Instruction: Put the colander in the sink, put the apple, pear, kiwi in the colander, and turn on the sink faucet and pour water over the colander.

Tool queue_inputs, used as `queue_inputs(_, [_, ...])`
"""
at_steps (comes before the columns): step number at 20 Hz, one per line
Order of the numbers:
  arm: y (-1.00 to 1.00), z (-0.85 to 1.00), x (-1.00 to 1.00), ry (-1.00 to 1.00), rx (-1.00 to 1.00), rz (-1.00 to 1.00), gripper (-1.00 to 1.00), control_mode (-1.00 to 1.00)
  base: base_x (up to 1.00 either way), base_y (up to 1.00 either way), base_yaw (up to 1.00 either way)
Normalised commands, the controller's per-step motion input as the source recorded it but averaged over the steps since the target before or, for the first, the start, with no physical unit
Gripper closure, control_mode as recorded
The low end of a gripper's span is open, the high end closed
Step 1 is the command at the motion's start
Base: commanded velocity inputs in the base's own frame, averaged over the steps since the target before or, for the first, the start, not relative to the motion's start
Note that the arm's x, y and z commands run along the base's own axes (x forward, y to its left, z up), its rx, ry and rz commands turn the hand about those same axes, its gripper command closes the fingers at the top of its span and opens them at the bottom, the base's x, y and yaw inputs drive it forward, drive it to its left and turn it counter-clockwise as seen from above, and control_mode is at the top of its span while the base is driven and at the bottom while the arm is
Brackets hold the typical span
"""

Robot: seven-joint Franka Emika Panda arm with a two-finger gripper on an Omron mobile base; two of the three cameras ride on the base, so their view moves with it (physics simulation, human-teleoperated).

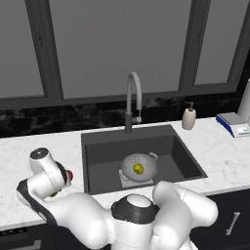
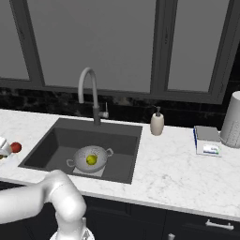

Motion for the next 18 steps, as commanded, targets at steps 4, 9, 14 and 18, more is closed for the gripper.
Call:
queue_inputs(4, [-0.44,-0.32,0.00,0.00,0.09,-0.14,1.00,-1.00,0.00,0.00,0.00])
queue_inputs(9, [-0.98,0.57,-0.29,-0.17,0.57,-0.15,1.00,-1.00,0.00,0.00,0.00])
queue_inputs(14, [-0.98,1.00,-0.36,-0.18,0.58,-0.20,1.00,-1.00,0.00,0.00,0.00])
queue_inputs(18, [-0.99,0.98,-0.51,-0.05,0.12,-0.31,1.00,-1.00,0.00,0.00,0.00])
